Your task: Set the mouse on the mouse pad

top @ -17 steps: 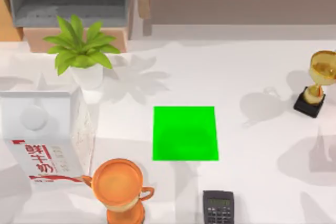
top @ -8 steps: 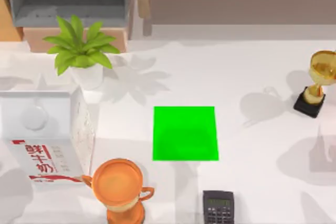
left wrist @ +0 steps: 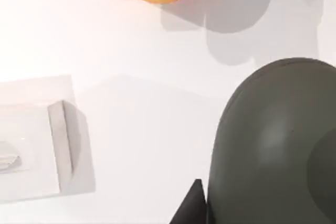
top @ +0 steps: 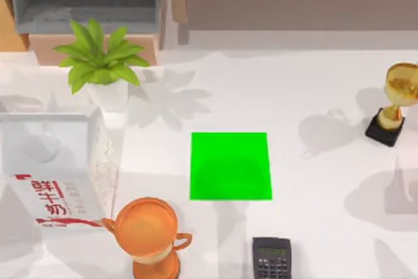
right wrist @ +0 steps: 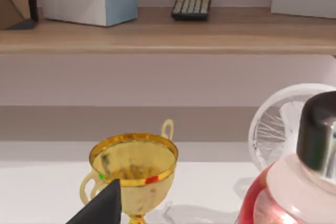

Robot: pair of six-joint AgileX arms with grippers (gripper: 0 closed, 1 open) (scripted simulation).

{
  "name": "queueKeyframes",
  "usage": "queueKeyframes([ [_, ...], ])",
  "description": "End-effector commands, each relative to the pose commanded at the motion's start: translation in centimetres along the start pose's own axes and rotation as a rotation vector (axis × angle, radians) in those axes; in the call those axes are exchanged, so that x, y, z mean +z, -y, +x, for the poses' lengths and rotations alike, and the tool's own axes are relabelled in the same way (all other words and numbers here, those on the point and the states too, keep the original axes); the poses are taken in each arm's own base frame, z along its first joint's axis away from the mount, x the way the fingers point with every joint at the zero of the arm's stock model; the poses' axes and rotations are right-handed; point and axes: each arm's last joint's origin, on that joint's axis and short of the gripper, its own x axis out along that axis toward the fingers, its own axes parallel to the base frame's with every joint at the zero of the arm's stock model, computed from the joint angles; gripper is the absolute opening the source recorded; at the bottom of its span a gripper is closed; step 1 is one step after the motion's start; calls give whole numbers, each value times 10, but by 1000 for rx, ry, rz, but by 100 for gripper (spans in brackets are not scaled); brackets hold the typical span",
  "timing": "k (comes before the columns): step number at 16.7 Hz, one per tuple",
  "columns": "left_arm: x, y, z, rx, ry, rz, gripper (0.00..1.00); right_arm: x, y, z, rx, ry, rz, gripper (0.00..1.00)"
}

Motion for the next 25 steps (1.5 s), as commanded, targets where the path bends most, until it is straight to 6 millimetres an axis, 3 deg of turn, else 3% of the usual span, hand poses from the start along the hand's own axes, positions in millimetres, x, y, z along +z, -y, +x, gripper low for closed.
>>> queueKeyframes([
  [3, 25, 26, -35, -26, 156, 363, 0, 0, 0, 0, 0, 0, 0, 100],
  [6, 48, 67, -56, -33, 270, 806, 0, 0, 0, 0, 0, 0, 0, 100],
  [10, 66, 135, -71, -7, 399, 1463, 0, 0, 0, 0, 0, 0, 0, 100],
  [14, 63, 210, -74, 31, 509, 2076, 0, 0, 0, 0, 0, 0, 0, 100],
  [16, 53, 250, -66, 25, 540, 2341, 0, 0, 0, 0, 0, 0, 0, 100],
  [18, 36, 292, -46, -24, 523, 2582, 0, 0, 0, 0, 0, 0, 0, 100],
  [21, -1, 347, 0, -165, 413, 2904, 0, 0, 0, 0, 0, 0, 0, 100],
  [23, -29, 374, 31, -278, 307, 3086, 0, 0, 0, 0, 0, 0, 0, 100],
  [24, -42, 383, 45, 324, -244, -3065, 0, 0, 0, 0, 0, 0, 0, 100],
  [25, -53, 391, 59, 362, -181, -2993, 0, 0, 0, 0, 0, 0, 0, 100],
])
